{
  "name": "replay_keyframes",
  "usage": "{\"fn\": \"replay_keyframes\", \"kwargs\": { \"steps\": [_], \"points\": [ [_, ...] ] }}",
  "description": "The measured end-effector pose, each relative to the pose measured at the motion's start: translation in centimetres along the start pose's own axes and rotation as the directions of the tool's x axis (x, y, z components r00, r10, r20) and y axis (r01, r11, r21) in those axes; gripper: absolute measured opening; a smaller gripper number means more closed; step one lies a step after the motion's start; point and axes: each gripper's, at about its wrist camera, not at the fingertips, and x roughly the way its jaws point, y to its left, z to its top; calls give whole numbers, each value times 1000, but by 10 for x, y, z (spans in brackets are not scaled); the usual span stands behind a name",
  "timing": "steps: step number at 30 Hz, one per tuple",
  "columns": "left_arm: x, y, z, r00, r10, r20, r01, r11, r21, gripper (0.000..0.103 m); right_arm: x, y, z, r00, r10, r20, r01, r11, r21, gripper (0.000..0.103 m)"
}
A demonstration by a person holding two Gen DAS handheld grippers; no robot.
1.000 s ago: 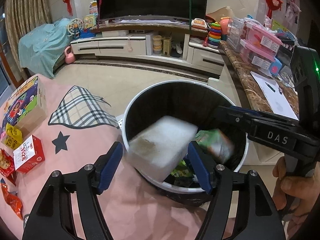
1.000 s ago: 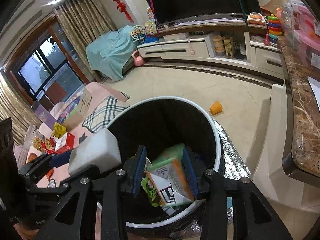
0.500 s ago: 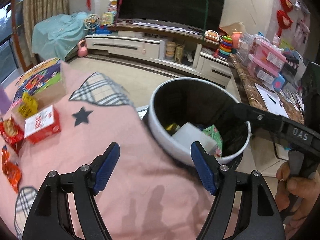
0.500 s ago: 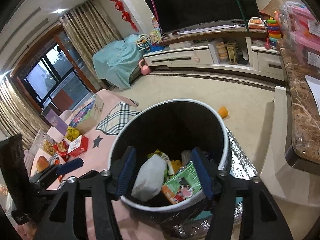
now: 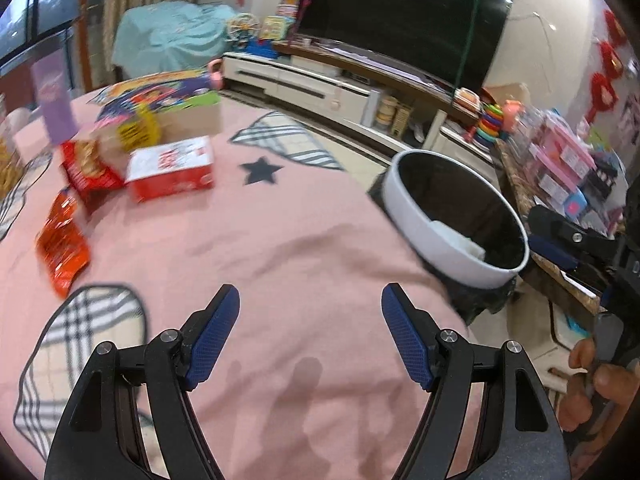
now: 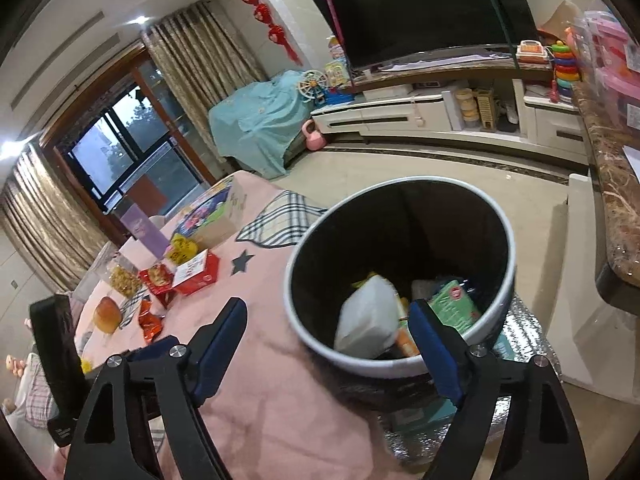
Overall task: Collect trash
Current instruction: 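Move both open tools back to the table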
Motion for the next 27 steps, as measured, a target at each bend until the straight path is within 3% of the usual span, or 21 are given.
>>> {"fn": "replay_keyframes", "kwargs": {
  "steps": [15, 27],
  "points": [
    [-42, 79, -39, 992, 118, 41, -111, 984, -140, 76, 24, 71, -30, 992, 107, -61, -111, 991, -78, 88],
    [-55, 135, -55, 981, 192, 30, -181, 958, -221, 76, 53, 113, -50, 981, 137, -136, -155, 979, -132, 91]
  ]
}}
